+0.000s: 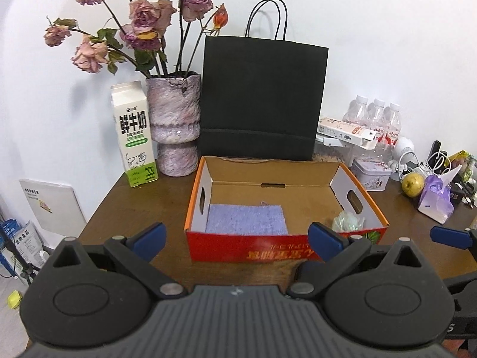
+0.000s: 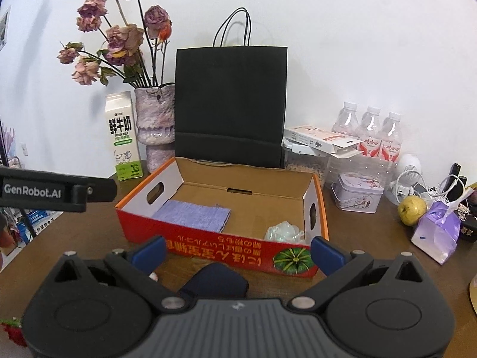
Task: Organize objects
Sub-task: 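Withdraw both tools from the box back over the table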
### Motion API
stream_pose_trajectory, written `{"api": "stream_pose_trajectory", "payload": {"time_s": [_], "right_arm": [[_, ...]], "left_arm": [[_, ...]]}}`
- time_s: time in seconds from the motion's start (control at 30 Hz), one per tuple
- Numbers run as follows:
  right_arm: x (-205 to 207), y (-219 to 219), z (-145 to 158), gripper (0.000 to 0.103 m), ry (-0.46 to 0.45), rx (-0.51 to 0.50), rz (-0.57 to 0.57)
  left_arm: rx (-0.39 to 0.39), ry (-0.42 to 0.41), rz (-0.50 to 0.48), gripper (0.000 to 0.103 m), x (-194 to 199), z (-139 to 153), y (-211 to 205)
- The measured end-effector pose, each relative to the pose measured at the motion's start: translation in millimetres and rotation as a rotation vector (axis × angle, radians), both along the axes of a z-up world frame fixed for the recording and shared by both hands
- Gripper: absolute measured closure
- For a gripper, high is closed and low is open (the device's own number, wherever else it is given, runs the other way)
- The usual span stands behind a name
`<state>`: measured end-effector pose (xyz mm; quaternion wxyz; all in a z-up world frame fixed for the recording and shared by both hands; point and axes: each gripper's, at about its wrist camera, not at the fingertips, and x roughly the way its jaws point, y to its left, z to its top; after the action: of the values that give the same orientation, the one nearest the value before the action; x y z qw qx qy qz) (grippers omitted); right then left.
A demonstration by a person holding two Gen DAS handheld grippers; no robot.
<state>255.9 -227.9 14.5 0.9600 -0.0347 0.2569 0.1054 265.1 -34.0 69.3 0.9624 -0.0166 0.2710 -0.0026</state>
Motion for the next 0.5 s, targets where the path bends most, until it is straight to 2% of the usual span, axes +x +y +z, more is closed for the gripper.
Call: {"api": "stream_pose_trajectory", "payload": {"time_s": [0.5], "right_arm": [[-56.3, -13.5, -14.8, 0.0, 0.0, 0.002, -0.001]], "left_arm": [[0.012, 0.005, 0.032, 0.0, -58.6, -12.5, 18.1]]}}
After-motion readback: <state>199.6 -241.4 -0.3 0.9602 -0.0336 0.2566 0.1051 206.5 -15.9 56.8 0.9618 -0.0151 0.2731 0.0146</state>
